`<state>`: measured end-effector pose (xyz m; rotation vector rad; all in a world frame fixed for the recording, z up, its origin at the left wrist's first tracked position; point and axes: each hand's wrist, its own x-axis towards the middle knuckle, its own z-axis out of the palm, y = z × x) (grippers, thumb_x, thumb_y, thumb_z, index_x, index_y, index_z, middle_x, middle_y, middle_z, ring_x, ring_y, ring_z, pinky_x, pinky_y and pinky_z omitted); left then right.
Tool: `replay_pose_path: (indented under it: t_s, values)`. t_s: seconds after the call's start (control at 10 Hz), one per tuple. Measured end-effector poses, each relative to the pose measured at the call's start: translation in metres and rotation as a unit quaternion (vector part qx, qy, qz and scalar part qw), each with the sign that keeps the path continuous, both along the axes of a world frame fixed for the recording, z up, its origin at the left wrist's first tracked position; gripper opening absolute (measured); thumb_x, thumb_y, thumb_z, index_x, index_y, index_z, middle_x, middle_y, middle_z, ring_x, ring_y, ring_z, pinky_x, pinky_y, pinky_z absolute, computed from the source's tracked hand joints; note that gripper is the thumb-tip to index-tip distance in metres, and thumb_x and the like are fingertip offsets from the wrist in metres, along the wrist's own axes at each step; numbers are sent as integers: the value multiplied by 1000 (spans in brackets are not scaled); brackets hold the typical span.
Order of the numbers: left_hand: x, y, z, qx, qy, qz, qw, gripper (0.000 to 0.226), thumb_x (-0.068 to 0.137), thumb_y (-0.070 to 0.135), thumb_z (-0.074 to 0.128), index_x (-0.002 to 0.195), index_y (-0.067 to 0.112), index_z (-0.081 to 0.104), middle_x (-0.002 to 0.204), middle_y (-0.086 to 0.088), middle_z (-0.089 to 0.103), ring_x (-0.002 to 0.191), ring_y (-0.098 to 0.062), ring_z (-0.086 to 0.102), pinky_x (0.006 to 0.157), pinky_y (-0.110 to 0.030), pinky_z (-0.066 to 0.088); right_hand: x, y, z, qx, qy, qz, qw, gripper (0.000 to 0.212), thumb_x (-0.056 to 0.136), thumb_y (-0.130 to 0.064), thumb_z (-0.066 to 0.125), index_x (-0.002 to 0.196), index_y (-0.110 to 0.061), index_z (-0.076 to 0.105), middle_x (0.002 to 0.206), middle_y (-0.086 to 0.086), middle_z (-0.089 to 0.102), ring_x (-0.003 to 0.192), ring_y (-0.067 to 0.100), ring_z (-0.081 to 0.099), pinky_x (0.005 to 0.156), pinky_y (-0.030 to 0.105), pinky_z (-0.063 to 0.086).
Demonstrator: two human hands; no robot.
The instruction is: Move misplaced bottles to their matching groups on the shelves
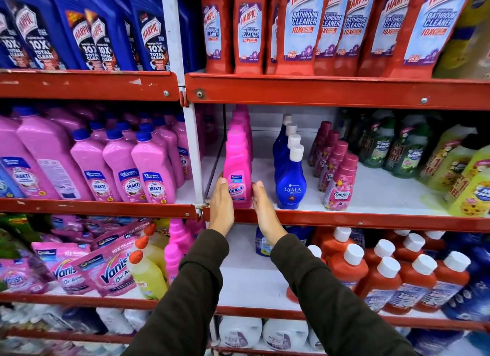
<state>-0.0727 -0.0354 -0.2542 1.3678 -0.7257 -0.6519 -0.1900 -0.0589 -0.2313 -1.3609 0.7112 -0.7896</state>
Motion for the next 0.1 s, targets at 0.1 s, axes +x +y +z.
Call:
replay_pose_path:
  t_s: [0.1]
  values:
    - [0, -2, 1, -4, -18, 4, 1000, 105, 84, 92, 28, 159, 20, 44, 155, -9, 56, 143, -22, 53, 124, -51, 38, 1, -2, 1, 2, -5, -1, 1000, 56, 104, -54, 23, 148, -24, 42, 117, -19, 62, 104, -6, 61, 88, 10, 44]
